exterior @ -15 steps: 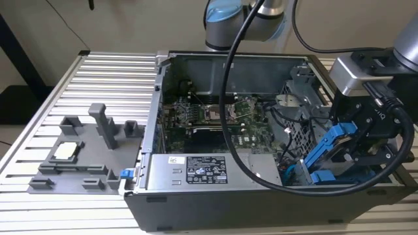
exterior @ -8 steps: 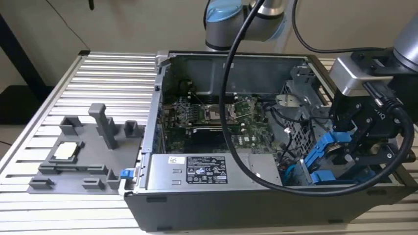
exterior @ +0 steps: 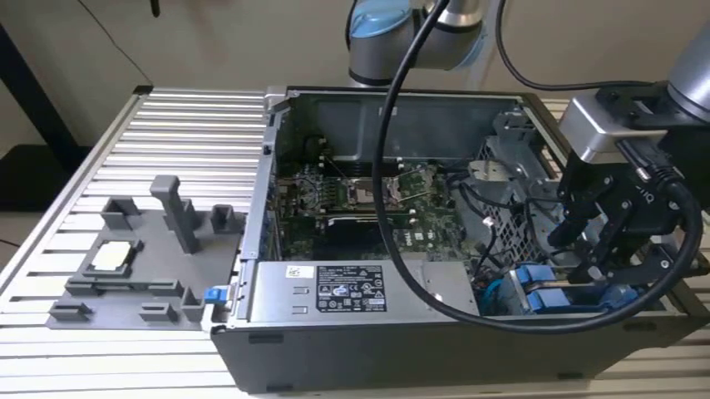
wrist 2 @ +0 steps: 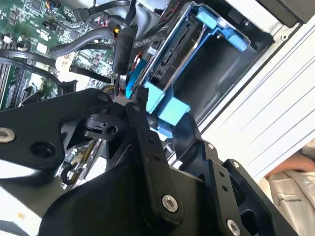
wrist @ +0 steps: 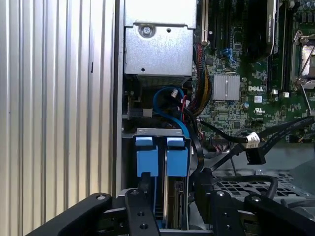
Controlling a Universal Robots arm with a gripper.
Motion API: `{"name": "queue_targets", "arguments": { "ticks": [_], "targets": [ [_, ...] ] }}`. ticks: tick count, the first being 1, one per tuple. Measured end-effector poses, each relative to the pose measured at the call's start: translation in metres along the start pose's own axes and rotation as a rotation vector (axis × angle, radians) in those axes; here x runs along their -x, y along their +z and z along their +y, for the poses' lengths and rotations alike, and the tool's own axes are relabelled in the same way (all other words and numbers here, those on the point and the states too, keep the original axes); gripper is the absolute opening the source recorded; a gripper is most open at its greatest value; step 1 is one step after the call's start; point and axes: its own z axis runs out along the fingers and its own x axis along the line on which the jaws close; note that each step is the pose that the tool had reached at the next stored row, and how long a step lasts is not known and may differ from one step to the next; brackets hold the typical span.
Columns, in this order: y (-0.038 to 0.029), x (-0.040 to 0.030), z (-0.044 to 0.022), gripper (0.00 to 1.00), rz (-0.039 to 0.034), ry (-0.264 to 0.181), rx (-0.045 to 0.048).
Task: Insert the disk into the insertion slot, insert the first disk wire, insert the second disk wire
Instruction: 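Insert the disk into the insertion slot, then insert the first disk wire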
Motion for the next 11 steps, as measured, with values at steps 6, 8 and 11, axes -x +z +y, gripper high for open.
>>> {"name": "queue_targets", "arguments": {
  "ticks": [6,8,11],
  "targets": [
    [-0.0185,0.0011,0.0006,0.49,0.0002,0.0,0.0],
    [-0.0274,0.0016,0.0008,0.49,0.0001,0.001,0.0],
    [-0.041,0.0023,0.0012,0.49,0.0001,0.0,0.0]
  ]
}}
